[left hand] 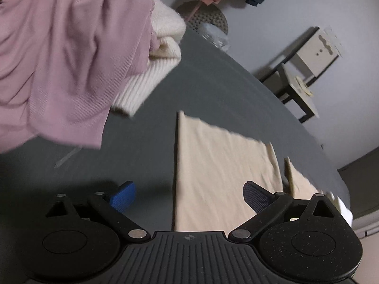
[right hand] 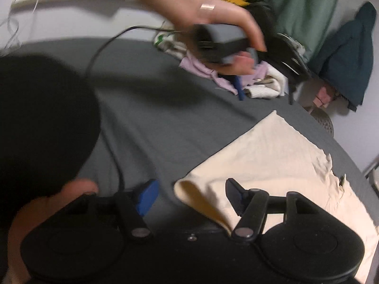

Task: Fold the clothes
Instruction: 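Grasp the beige garment's hem edge with the right gripper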

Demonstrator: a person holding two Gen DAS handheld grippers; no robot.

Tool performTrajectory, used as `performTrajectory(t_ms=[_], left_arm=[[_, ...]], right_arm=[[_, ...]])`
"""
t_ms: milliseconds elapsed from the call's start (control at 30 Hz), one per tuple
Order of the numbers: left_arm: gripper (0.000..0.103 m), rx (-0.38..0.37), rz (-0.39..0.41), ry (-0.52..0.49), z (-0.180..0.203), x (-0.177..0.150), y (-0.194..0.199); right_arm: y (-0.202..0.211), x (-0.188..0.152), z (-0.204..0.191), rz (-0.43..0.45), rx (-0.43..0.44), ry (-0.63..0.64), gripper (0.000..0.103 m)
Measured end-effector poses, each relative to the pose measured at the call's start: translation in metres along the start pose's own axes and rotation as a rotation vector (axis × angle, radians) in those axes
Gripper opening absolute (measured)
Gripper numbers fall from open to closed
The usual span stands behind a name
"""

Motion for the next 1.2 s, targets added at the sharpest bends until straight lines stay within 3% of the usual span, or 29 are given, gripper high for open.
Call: performTrajectory(t_ms=[133,167,233,400,600,667,833,967,1200], left_arm=[[0.097,-0.003,0.021,0.040,-0.001,0.030,-0.021],[0.089,-0.007,0.020,0.051,-0.002,0.037,-0.028],[0.084,-0.014,0.006,0.063,-0.002,0.046,-0.041],[0.083,0.025,0.017,0.015,0.007,0.059,-0.064],[0.060,0.070,0.010,-0.046,0.014,0.075,-0.073],[0.031,0.090,0.003,-0.078,0.017,0.078,-0.075],[0.029,0.099,-0.004,-0.095,0.023,0.083,-0.082],[0.010,0.162,0.033,-0.112,0.024,0.082,-0.083],[0.001,0.174,0.064,-0.111,0.019,0.080,-0.078]], right_arm=[[-0.002,-0.005,-0.008,0.005,-0.039,0.043,0.054],[-0.001,-0.006,-0.010,0.009,-0.047,0.050,0.054],[0.000,-0.006,-0.014,0.017,-0.063,0.063,0.053],[0.008,-0.009,-0.020,0.035,-0.077,0.072,0.052],[0.001,-0.007,-0.009,0.028,-0.090,0.027,0.052],[-0.001,-0.007,-0.007,0.026,-0.100,0.023,0.052],[0.001,-0.007,-0.009,0.036,-0.120,0.039,0.050],[-0.002,-0.006,-0.010,0.047,-0.144,0.048,0.046],[-0.005,-0.004,-0.020,0.054,-0.170,0.073,0.032]])
Point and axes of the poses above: each gripper's, at about its wrist camera, not at the fingertips, and y roughly against the way its jaws point, z to its right, x to its top, the point moved 6 cm from there along -y, roughly the way its jaws point, and after that the axes turned 9 degrees about -z, right-handed, at the moved point
